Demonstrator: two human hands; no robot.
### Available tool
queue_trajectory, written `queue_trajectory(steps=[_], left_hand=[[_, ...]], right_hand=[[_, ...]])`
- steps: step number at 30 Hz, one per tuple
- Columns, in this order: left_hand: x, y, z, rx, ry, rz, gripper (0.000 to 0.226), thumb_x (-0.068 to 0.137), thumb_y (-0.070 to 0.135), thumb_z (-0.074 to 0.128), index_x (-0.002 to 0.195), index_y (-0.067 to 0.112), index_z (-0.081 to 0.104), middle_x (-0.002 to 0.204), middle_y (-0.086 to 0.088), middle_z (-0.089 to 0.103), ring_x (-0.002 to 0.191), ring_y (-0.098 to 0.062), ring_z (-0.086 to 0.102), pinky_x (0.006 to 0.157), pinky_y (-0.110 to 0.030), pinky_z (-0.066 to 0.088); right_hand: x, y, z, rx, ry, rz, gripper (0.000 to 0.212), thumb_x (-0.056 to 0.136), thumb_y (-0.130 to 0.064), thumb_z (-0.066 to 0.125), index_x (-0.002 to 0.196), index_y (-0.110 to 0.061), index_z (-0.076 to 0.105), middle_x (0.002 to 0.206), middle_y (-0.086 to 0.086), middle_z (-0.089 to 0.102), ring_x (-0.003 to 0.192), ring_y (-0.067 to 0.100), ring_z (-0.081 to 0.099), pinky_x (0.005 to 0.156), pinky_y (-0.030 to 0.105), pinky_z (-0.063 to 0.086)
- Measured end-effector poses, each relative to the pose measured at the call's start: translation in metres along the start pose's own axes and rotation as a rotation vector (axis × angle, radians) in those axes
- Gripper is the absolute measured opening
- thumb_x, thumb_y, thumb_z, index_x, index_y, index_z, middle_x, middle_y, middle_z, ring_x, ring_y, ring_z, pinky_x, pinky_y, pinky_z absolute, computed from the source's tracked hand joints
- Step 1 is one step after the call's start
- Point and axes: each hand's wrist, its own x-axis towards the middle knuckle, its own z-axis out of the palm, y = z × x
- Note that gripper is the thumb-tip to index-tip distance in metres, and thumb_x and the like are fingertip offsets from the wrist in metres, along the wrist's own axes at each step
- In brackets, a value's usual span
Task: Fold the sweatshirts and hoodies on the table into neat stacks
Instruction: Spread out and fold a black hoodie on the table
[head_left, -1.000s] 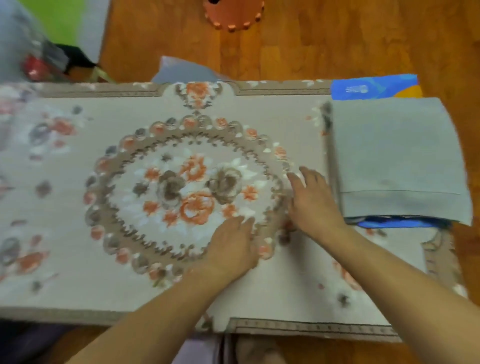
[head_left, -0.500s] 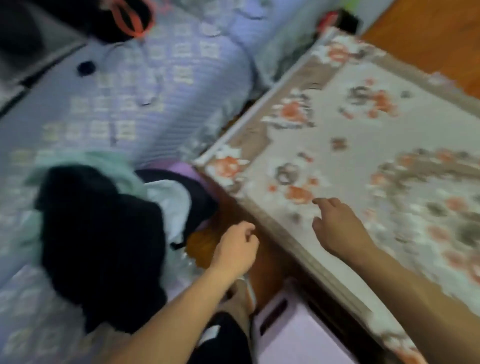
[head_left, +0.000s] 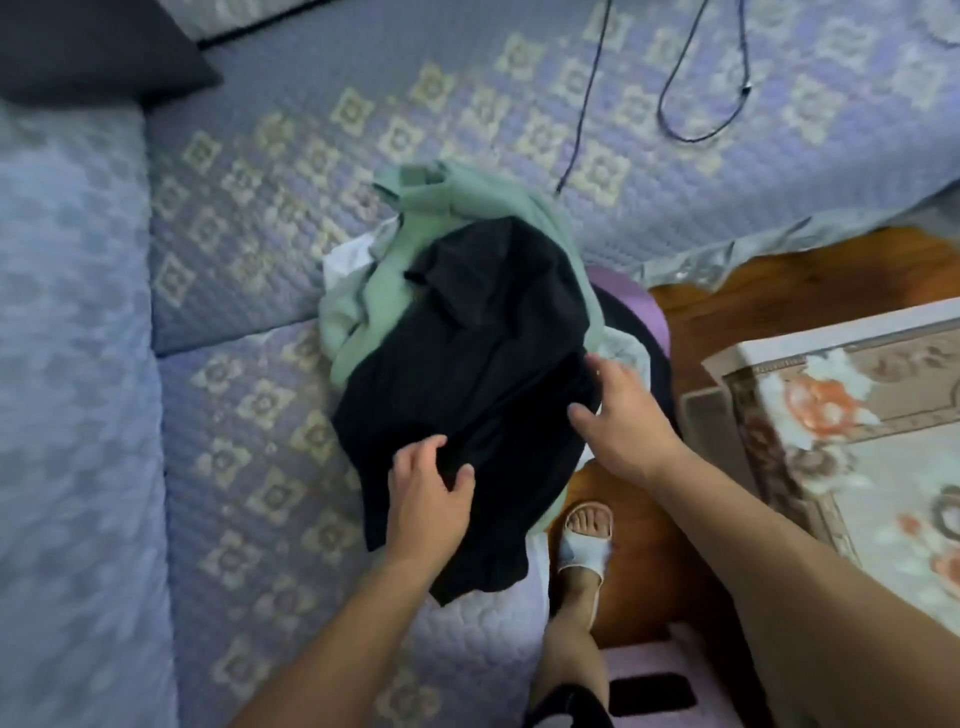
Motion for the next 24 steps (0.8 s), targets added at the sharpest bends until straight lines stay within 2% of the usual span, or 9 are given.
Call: queue_trajectory(steps=[4, 6, 8, 10, 12, 16, 18, 21, 24], left_hand=[[0.004, -0.032, 0.016, 0.112, -0.184, -0.064, 0.072, 0.095, 0.050, 0.063, 0.155, 0.021, 0.034, 0.153, -0.004, 0.036, 0.141, -0.025, 0.035, 0.116, -0.040, 0.035], [0.004, -0.043, 0.025, 0.196, -0.161, -0.039, 0.071, 0.094, 0.049, 0.065, 0.153, 0.021, 0.036, 0.146, -0.003, 0.042, 0.135, -0.025, 0.041, 0.112, -0.041, 0.040], [0.007, -0.051, 0.032, 0.258, -0.097, -0.007, 0.049, 0.096, 0.041, 0.064, 0.140, 0.023, 0.049, 0.132, -0.002, 0.052, 0.123, -0.025, 0.048, 0.102, -0.041, 0.046], [0.012, -0.060, 0.036, 0.301, -0.044, -0.007, 0.026, 0.098, 0.028, 0.061, 0.123, 0.020, 0.059, 0.123, -0.005, 0.056, 0.116, -0.027, 0.049, 0.096, -0.041, 0.046], [0.010, -0.066, 0.039, 0.212, 0.015, -0.035, 0.019, 0.097, 0.015, 0.060, 0.116, 0.015, 0.063, 0.121, -0.010, 0.056, 0.113, -0.031, 0.048, 0.097, -0.042, 0.044], [-0.022, -0.062, 0.029, -0.280, 0.134, -0.142, 0.016, 0.101, 0.004, 0.047, 0.107, 0.018, 0.048, 0.096, -0.007, 0.058, 0.093, -0.036, 0.059, 0.076, -0.042, 0.045], [-0.046, -0.052, 0.020, -0.368, 0.199, -0.115, 0.014, 0.103, 0.008, 0.044, 0.106, 0.022, 0.042, 0.093, -0.004, 0.055, 0.090, -0.037, 0.057, 0.076, -0.044, 0.043], [-0.079, -0.013, 0.002, -0.422, 0.284, 0.016, 0.013, 0.095, 0.025, 0.042, 0.108, 0.027, 0.045, 0.096, -0.004, 0.054, 0.088, -0.030, 0.053, 0.077, -0.039, 0.038], [-0.115, 0.039, -0.016, -0.405, 0.220, 0.290, 0.013, 0.091, 0.025, 0.044, 0.104, 0.026, 0.049, 0.092, 0.007, 0.056, 0.085, -0.016, 0.051, 0.076, -0.030, 0.034]], right_hand=[[0.037, -0.008, -0.002, 0.120, 0.132, 0.011, 0.102, 0.076, -0.057, 0.069, 0.158, -0.018, 0.022, 0.152, 0.004, 0.044, 0.141, 0.025, 0.042, 0.115, 0.048, 0.039], [0.053, -0.019, -0.002, 0.246, 0.112, 0.040, 0.106, 0.081, -0.049, 0.075, 0.160, -0.019, 0.011, 0.153, 0.000, 0.043, 0.138, 0.021, 0.045, 0.113, 0.043, 0.041], [0.064, -0.026, 0.003, 0.271, 0.057, 0.065, 0.083, 0.090, -0.034, 0.073, 0.154, -0.015, 0.024, 0.143, 0.001, 0.051, 0.127, 0.020, 0.052, 0.106, 0.035, 0.044], [0.067, -0.032, 0.008, 0.140, 0.000, 0.084, 0.052, 0.095, -0.028, 0.066, 0.139, -0.014, 0.044, 0.129, 0.007, 0.060, 0.119, 0.028, 0.058, 0.101, 0.039, 0.048], [0.052, -0.032, 0.007, 0.098, -0.010, 0.073, 0.036, 0.095, -0.022, 0.062, 0.129, -0.013, 0.054, 0.117, 0.007, 0.064, 0.112, 0.030, 0.061, 0.097, 0.041, 0.050], [-0.025, -0.016, -0.016, 0.407, 0.052, 0.047, 0.027, 0.091, -0.010, 0.061, 0.117, -0.017, 0.062, 0.107, -0.001, 0.069, 0.104, 0.020, 0.064, 0.084, 0.030, 0.051], [-0.084, -0.006, -0.031, 0.567, 0.022, 0.038, 0.028, 0.089, -0.009, 0.062, 0.115, -0.021, 0.064, 0.110, 0.000, 0.072, 0.108, 0.020, 0.066, 0.095, 0.037, 0.053], [-0.176, 0.003, -0.059, 0.700, 0.007, 0.005, 0.032, 0.095, 0.002, 0.059, 0.119, -0.019, 0.063, 0.117, 0.003, 0.071, 0.113, 0.019, 0.066, 0.094, 0.034, 0.054], [-0.263, 0.010, -0.101, 0.748, 0.116, 0.011, 0.033, 0.098, 0.000, 0.056, 0.119, -0.024, 0.064, 0.118, -0.002, 0.071, 0.113, 0.015, 0.067, 0.089, 0.027, 0.054]])
